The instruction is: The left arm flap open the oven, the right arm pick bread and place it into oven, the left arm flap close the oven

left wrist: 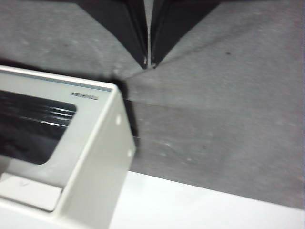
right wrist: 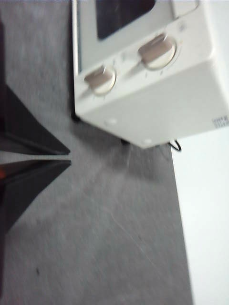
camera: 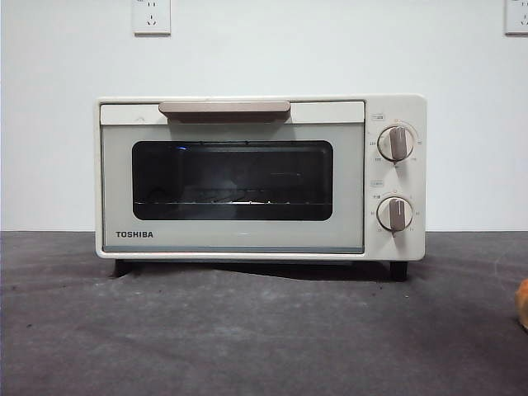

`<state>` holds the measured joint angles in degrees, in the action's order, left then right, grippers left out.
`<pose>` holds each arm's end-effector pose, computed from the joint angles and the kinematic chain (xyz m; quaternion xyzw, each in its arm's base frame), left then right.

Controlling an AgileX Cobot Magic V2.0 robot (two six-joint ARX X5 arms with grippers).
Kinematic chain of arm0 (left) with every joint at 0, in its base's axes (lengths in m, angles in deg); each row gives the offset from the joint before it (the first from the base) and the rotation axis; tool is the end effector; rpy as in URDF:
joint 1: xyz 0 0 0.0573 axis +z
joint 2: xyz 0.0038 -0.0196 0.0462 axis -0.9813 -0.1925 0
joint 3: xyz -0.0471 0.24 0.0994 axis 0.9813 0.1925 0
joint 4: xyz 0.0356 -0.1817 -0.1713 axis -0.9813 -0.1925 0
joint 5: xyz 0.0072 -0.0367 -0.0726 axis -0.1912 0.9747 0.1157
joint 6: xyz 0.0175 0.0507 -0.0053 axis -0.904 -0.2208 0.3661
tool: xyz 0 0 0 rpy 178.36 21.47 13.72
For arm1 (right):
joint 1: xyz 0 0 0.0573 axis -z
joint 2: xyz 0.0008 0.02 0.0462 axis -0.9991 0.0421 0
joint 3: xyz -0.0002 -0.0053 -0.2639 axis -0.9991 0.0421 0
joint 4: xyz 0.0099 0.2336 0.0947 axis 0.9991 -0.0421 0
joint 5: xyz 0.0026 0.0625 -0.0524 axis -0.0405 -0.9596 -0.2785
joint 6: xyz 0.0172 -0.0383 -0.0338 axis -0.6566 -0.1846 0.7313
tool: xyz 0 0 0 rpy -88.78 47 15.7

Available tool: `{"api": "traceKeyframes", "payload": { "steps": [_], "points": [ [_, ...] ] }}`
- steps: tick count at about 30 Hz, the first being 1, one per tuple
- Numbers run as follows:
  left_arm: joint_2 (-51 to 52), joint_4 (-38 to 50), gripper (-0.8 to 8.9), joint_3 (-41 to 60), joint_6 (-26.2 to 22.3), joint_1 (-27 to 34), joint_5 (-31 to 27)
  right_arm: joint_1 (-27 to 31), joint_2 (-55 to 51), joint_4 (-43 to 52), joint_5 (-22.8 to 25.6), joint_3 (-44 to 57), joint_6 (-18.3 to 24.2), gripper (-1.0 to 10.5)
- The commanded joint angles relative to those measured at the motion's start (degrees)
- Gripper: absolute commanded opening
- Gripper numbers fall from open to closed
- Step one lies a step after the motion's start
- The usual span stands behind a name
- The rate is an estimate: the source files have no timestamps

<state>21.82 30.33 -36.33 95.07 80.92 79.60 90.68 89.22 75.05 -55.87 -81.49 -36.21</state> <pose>0.0946 -0.0024 0.1582 -0.1280 0.0799 -0.0709 0.9860 0.0958 0.0025 0.1568 0.1243 0.0681 0.1004 0.9848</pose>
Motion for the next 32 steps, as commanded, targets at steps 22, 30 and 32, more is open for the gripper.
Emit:
{"api": "traceKeyframes", "payload": {
  "steps": [22,30,32],
  "points": [
    [-28.9,-14.2,0.16,-45.3,8.9,-6.7,6.5,-2.6,15.6,-27.0,-8.9,-39.2,-9.1,0.1],
    [-38.4,-23.6,0.16,-57.9,0.6,-15.0,11.7,-6.3,25.1,-36.9,-13.2,-52.5,-0.3,0.1],
    [-39.8,-25.6,0.16,-60.1,-2.9,-16.9,12.2,-7.6,27.6,-40.6,-13.3,-55.7,3.2,0.1]
  ]
}}
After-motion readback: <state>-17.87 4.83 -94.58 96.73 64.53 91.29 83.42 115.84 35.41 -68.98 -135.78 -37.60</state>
